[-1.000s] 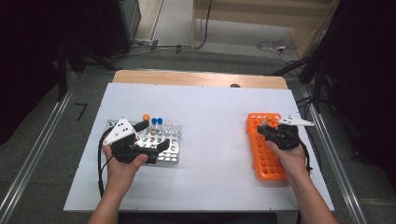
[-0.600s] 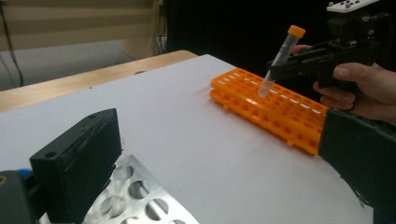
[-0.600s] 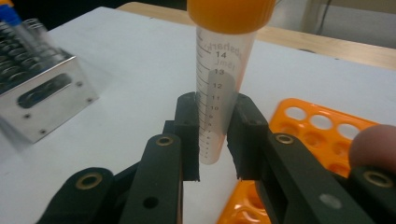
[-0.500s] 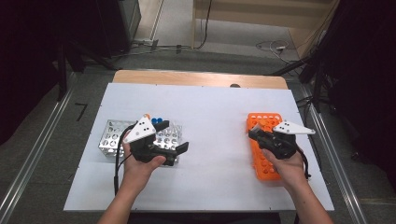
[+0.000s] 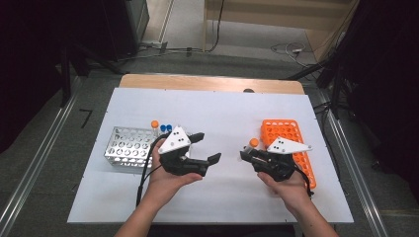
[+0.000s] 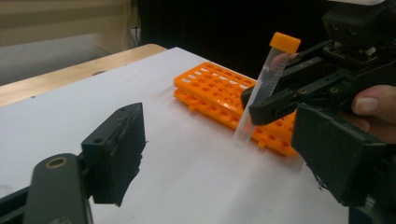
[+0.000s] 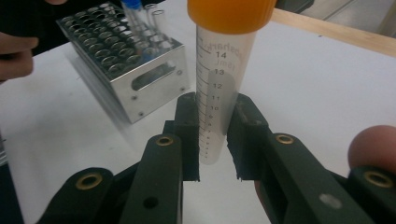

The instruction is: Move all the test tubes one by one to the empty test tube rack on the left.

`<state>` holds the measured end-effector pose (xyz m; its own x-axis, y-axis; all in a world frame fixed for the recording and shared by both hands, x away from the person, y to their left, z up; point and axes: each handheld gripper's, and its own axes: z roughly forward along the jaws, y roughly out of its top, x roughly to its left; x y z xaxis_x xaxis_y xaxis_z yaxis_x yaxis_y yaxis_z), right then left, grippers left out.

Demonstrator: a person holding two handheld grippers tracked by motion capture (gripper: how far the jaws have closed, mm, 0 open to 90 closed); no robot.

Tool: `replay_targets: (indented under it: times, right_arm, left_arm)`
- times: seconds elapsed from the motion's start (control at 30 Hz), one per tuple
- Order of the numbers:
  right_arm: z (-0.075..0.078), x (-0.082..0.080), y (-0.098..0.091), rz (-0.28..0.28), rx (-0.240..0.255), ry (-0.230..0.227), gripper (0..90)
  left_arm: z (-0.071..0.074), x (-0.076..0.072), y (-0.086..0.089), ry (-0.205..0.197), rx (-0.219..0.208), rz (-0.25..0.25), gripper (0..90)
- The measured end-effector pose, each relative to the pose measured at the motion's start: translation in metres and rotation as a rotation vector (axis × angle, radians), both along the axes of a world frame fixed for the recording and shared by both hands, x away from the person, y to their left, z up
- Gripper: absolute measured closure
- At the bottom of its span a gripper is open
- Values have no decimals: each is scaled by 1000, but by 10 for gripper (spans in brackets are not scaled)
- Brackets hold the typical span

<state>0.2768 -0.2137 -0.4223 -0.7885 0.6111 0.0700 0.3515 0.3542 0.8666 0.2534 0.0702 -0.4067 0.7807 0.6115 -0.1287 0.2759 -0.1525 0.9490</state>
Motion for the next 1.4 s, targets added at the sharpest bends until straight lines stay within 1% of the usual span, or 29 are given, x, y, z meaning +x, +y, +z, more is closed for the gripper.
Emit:
replay_targets:
  times: [0.13, 0.2, 0.27, 0.3, 0.37, 0.43, 0.53, 0.6, 0.67, 0.83, 0.93, 1.13, 1.2, 1.27, 1.33, 1.4]
  right_arm:
    - [-2, -6, 10, 35, -9, 9, 729]
    - [-2, -8, 15, 53, -12, 10, 728]
    - [-3, -10, 19, 71, -14, 5, 729]
    - [-4, -11, 21, 80, -17, 5, 729]
    - [-5, -13, 23, 94, -18, 6, 729]
    - [-7, -13, 25, 102, -23, 8, 729]
    - [-8, -14, 28, 123, -32, 6, 729]
    - [-8, -16, 30, 132, -35, 7, 729]
    - [-9, -17, 32, 140, -37, 9, 729]
    - [-9, -20, 33, 156, -43, 10, 728]
    - [-9, -22, 34, 163, -45, 15, 728]
    - [-8, -23, 36, 175, -28, 10, 715]
    - [-9, -23, 36, 182, -28, 14, 684]
    - [-10, -22, 34, 196, -23, 16, 639]
    - [-10, -21, 32, 199, -8, 22, 593]
    - [-10, -18, 28, 206, 12, 28, 527]
  left_arm:
    - [1, -1, -14, -6, 1, -51, 285]
    - [1, -1, -20, -9, 14, -67, 336]
    - [1, 0, -25, -13, 17, -81, 354]
    - [1, 0, -27, -10, 11, -88, 374]
    - [0, 1, -31, -8, 15, -105, 411]
    - [-1, 1, -34, -2, 19, -122, 472]
    - [-2, 0, -38, 3, 35, -132, 534]
    - [-2, 0, -39, 4, 30, -141, 565]
    - [-2, -1, -40, 5, 35, -149, 587]
    - [-4, -3, -43, -2, 50, -173, 683]
    - [-4, -6, -43, -25, 70, -166, 707]
    - [-3, -6, -37, -31, 49, -158, 712]
    - [-2, -4, -34, -22, 33, -156, 713]
    - [-1, -3, -30, -22, 24, -145, 713]
    - [0, -2, -25, -21, 17, -134, 713]
    - [2, -1, -20, -24, 11, -116, 713]
